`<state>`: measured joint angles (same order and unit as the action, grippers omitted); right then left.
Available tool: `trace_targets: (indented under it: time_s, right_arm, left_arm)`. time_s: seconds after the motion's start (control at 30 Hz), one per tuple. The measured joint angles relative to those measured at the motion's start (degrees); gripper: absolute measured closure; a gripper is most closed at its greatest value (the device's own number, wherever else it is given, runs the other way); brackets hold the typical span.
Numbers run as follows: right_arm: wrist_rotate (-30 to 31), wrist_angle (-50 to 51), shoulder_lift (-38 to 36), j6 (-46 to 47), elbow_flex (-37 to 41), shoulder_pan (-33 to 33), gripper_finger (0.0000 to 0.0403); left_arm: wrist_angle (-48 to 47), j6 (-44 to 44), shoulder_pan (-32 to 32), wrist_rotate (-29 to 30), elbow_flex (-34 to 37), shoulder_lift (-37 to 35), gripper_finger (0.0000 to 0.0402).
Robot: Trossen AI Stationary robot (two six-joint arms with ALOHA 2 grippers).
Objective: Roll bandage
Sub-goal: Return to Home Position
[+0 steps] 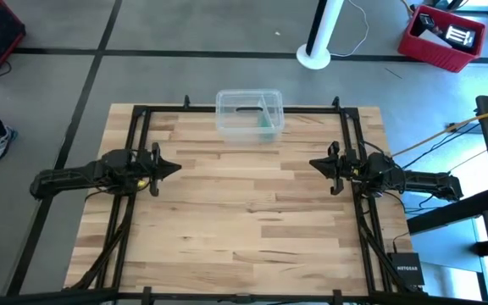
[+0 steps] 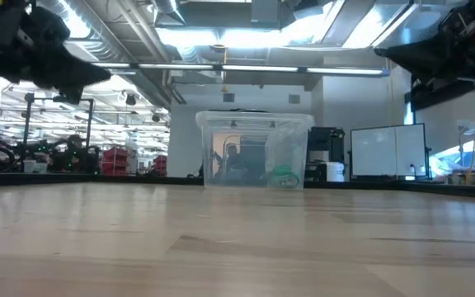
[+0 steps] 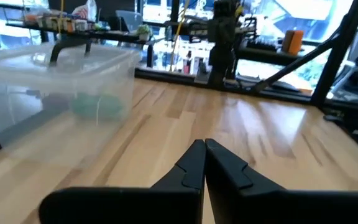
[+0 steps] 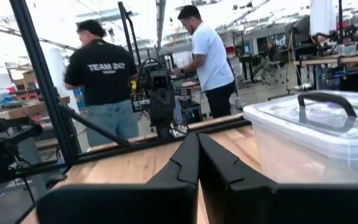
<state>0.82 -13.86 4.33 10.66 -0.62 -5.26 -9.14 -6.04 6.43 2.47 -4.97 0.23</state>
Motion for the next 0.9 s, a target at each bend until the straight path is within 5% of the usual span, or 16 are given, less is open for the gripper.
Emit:
trace_targets:
  time_s: [0.2, 0.57, 0.7, 0.9]
  right_arm:
    - [-0.16, 2.4, 0.03, 1.38, 0.04, 0.0, 0.0393]
    - [9.03, 6.79, 0.03, 1.66, 0.09, 0.0, 0.0392]
    - [5.63, 7.0, 0.03, 2.6, 0.11, 0.0, 0.0391]
    - [-7.08, 6.86, 0.01, 2.38, 0.13, 0.0, 0.0391]
  left_arm:
    - [6.21, 1.55, 1.26, -1.88, 2.95, 0.01, 0.0398]
    - [9.72, 1.41, 3.48, -2.26, 4.39, 0.5, 0.0398]
    - [9.72, 1.85, 3.48, -2.26, 4.39, 0.63, 0.0398]
    - [9.7, 1.89, 3.48, -2.26, 4.39, 0.63, 0.0398]
